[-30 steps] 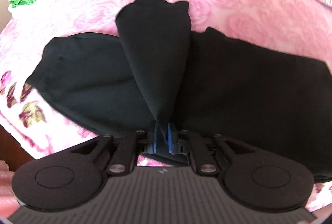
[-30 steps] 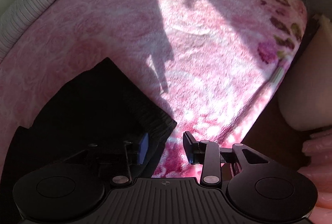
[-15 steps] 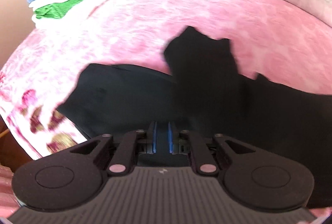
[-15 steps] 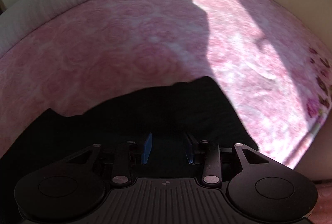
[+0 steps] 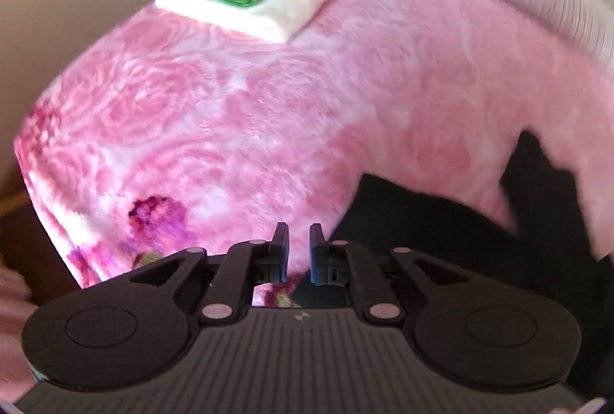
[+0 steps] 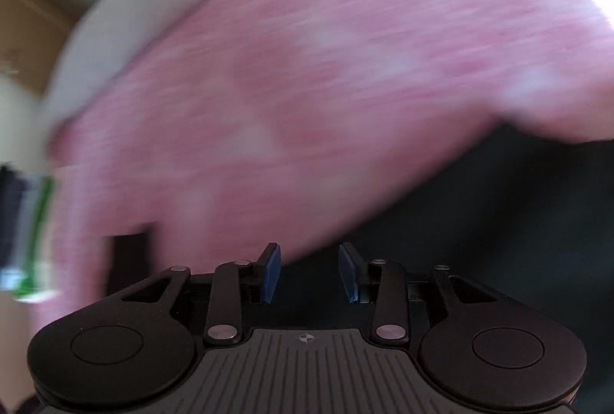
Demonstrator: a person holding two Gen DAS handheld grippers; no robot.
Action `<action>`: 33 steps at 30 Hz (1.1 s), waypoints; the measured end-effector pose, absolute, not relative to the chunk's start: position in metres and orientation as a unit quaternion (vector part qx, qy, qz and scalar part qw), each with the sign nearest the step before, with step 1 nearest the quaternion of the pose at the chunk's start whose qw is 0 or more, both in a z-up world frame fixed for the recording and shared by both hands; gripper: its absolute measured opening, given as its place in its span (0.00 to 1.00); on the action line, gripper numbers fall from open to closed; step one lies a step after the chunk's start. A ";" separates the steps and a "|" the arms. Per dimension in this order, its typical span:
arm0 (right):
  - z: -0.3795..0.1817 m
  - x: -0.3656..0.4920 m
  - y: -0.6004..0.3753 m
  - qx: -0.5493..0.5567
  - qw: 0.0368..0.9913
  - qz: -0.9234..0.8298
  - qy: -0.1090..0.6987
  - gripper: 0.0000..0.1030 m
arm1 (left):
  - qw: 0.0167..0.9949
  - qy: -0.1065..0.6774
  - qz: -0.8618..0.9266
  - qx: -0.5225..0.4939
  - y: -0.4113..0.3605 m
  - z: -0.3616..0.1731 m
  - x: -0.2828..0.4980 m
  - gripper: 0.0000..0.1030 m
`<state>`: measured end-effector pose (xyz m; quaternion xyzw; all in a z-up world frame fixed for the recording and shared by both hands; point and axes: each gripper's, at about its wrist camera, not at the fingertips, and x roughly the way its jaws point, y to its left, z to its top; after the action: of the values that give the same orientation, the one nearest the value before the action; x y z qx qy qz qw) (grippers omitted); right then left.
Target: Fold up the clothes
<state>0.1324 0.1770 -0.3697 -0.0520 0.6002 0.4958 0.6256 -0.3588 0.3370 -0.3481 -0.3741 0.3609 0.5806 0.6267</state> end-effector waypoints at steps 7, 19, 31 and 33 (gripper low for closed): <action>-0.406 0.044 0.256 -0.036 0.545 0.529 0.650 0.37 | 0.626 0.333 0.554 -0.437 0.338 -0.350 -0.397 0.07; -0.340 -0.091 0.262 -0.129 0.527 0.690 0.479 0.01 | 0.619 0.290 0.548 -0.482 0.337 -0.344 -0.456 0.07; -0.357 -0.204 0.181 -0.400 0.477 0.705 0.340 0.38 | 0.626 0.242 0.478 -0.567 0.326 -0.351 -0.453 0.15; -0.358 -0.198 0.155 -0.435 0.485 0.698 0.299 0.38 | 0.630 0.235 0.454 -0.584 0.326 -0.357 -0.439 0.16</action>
<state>-0.1985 0.1554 -0.3579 -0.4349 0.2986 0.6977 0.4846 -0.4390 0.3257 -0.3571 -0.5843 0.2345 0.4544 0.6302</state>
